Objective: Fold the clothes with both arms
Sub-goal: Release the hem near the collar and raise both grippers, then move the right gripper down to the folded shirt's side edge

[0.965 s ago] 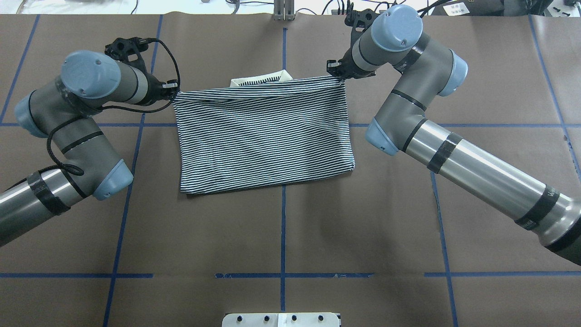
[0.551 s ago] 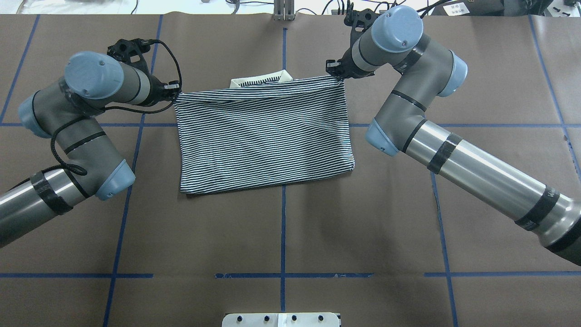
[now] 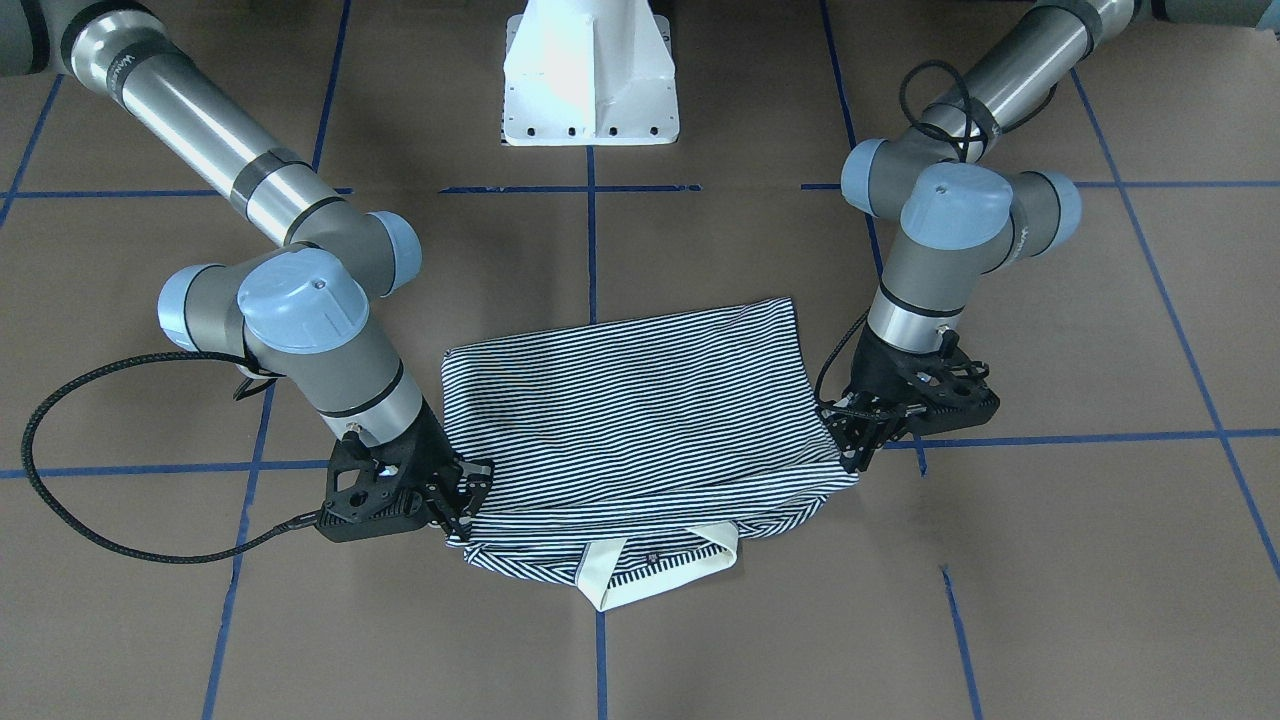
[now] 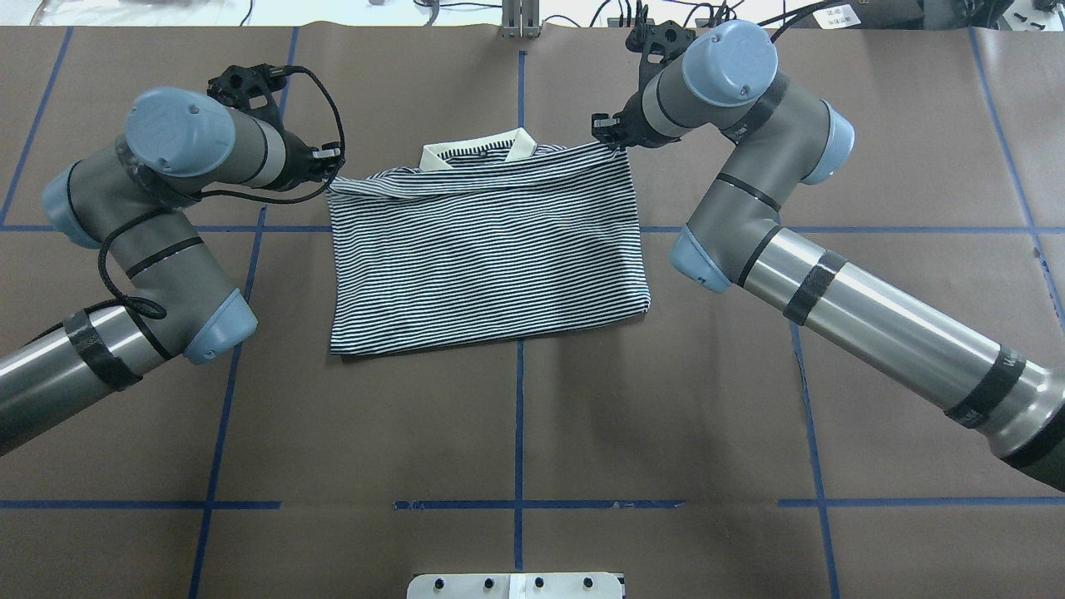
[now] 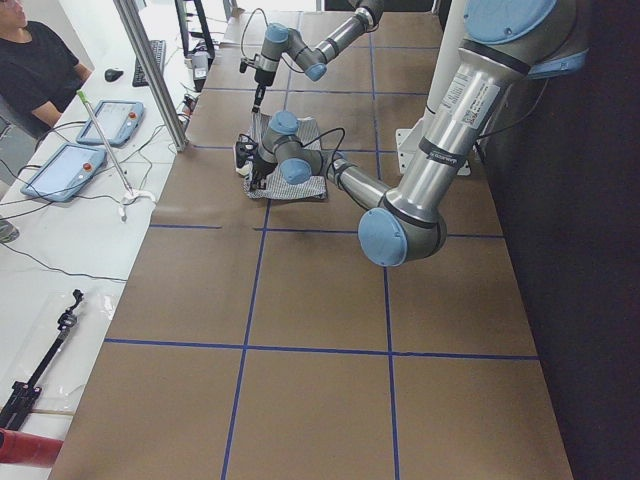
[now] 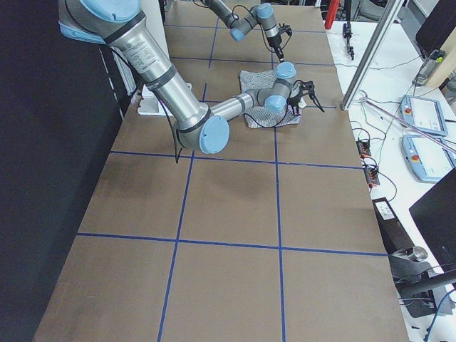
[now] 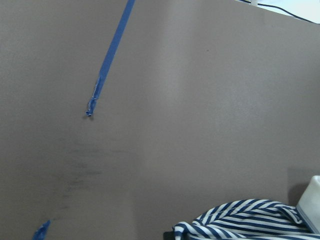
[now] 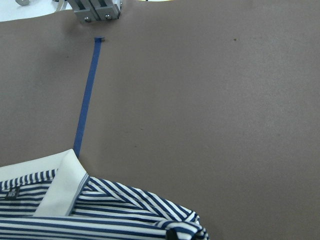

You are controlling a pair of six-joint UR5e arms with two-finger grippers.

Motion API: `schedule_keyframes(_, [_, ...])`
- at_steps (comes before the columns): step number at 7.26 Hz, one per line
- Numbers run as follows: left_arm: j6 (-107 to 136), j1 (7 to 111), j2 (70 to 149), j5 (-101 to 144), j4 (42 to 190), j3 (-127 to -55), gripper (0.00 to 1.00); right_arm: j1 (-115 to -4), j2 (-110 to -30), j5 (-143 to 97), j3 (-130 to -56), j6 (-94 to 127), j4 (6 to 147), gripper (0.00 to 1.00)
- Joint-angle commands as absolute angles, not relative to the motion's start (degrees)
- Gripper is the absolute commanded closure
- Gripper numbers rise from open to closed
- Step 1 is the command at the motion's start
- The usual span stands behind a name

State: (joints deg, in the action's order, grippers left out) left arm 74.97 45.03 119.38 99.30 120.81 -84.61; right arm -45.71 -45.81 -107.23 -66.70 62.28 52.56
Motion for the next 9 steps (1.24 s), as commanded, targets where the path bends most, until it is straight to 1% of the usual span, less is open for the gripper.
schedule_keyframes(1, [74.9, 45.1, 119.6, 99.4, 120.3, -84.6, 0.00, -45.6, -46.2, -107.2, -66.7, 61.9, 52.5, 0.00])
schedule_keyframes(2, [74.7, 45.1, 119.6, 99.4, 120.2, -84.6, 0.00, -45.6, -46.2, -107.6, -66.7, 62.0, 52.5, 0.00])
schedule_keyframes(3, [74.7, 45.1, 119.6, 100.8, 120.1, -85.1, 0.00, -45.7, -46.2, -108.2, -68.4, 63.4, 52.6, 0.00])
schedule_keyframes(5, [75.3, 45.4, 118.6, 105.6, 119.8, -90.9, 0.00, -43.3, -57.1, -109.8, -83.4, 69.6, 59.3, 0.00])
schedule_keyframes(6, [75.8, 45.4, 118.6, 105.5, 119.9, -91.2, 0.00, -41.0, -59.7, -109.3, -87.3, 69.7, 64.7, 0.00])
schedule_keyframes(7, [77.6, 45.3, 118.6, 105.3, 120.0, -91.8, 0.00, -38.6, -59.5, -108.9, -88.9, 70.0, 70.8, 0.00])
schedule_keyframes(9, [77.6, 45.2, 118.6, 105.1, 120.1, -92.1, 0.00, -35.3, -58.8, -107.6, -89.0, 74.1, 73.2, 0.00])
